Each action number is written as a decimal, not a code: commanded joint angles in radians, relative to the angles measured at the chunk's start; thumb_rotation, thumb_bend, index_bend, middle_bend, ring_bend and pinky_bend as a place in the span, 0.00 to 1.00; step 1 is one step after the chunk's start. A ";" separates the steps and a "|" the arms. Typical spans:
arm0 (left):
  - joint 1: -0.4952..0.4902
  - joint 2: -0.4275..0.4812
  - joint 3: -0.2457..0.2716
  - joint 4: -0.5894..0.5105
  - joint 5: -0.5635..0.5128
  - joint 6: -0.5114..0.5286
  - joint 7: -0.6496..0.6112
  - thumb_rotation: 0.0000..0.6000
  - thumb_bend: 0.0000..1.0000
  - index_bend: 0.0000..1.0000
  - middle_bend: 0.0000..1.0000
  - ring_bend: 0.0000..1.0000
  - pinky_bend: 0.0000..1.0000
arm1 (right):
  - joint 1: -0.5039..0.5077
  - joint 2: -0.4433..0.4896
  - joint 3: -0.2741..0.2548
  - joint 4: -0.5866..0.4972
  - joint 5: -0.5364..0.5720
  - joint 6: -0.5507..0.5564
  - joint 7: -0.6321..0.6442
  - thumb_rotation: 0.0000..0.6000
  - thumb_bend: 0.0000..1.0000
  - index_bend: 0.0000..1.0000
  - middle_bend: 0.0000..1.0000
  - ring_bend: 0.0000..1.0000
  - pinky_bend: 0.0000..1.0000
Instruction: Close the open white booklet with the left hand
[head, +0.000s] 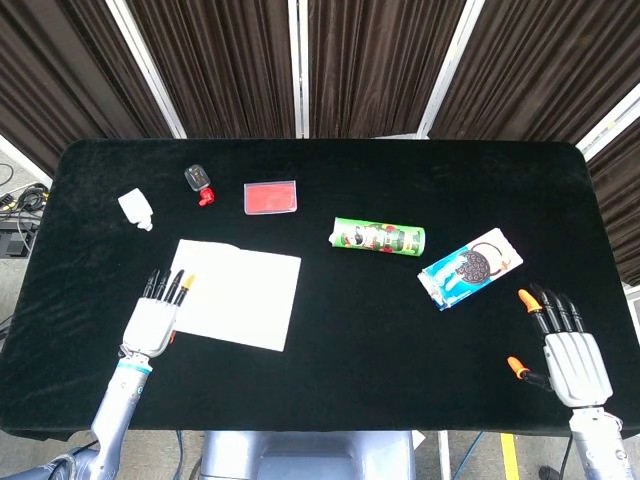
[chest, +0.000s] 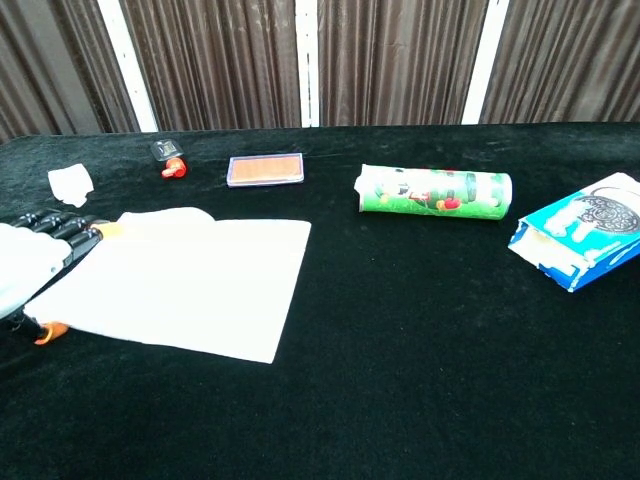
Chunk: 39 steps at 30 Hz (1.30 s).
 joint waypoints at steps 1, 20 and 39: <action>0.002 0.005 0.006 -0.007 0.029 0.032 -0.018 1.00 0.56 0.00 0.00 0.00 0.00 | 0.000 0.001 0.000 -0.001 0.000 0.000 0.001 1.00 0.08 0.00 0.00 0.00 0.00; -0.033 0.007 0.012 -0.065 0.158 0.129 -0.019 1.00 0.45 0.00 0.00 0.00 0.00 | -0.001 0.005 0.001 -0.008 0.003 0.001 0.003 1.00 0.08 0.00 0.00 0.00 0.00; -0.049 -0.047 0.017 -0.112 0.206 0.158 -0.016 1.00 0.30 0.00 0.00 0.00 0.00 | -0.004 0.018 0.009 -0.018 0.010 0.009 0.020 1.00 0.08 0.00 0.00 0.00 0.00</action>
